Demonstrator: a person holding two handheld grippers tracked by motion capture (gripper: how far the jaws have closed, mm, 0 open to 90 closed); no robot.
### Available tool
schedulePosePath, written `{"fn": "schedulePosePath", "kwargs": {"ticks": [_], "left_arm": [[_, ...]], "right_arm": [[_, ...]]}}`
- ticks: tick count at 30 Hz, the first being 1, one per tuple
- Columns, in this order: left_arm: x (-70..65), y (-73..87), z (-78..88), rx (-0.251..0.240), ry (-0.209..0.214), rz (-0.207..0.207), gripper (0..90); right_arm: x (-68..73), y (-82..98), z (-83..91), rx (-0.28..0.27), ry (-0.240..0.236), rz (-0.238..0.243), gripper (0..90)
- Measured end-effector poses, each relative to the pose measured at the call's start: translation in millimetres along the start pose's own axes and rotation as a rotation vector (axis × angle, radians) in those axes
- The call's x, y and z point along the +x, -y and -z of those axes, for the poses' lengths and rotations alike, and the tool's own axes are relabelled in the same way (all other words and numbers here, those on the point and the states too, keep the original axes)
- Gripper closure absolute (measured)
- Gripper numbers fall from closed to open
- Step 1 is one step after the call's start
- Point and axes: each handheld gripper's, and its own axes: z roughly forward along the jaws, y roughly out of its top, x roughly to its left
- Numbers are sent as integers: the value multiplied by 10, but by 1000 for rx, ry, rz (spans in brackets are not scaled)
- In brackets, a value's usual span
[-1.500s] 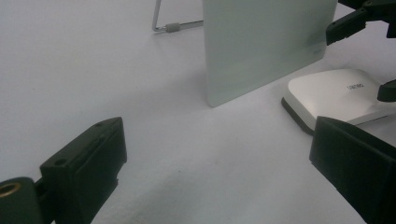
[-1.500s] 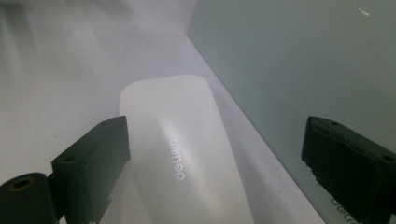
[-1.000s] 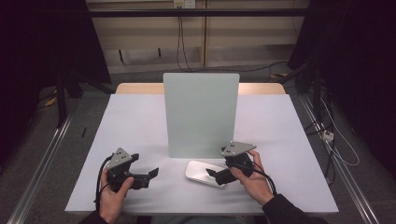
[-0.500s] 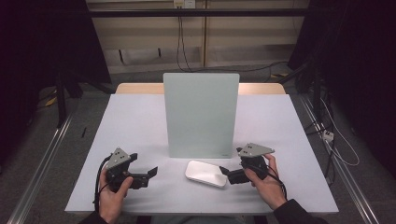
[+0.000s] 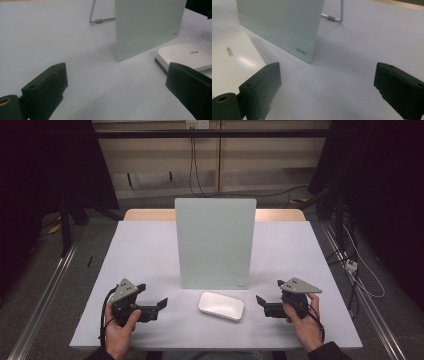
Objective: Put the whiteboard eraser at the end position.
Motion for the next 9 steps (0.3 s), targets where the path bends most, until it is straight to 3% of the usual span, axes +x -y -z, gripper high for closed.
{"fn": "schedulePosePath", "kwargs": {"ticks": [6,9], "left_arm": [[5,0,10,-5,1,5,40],[16,0,7,-5,3,8,40]], "right_arm": [[-103,73,31,-18,6,-67,81],[-102,69,21,-21,2,-56,81]]}}
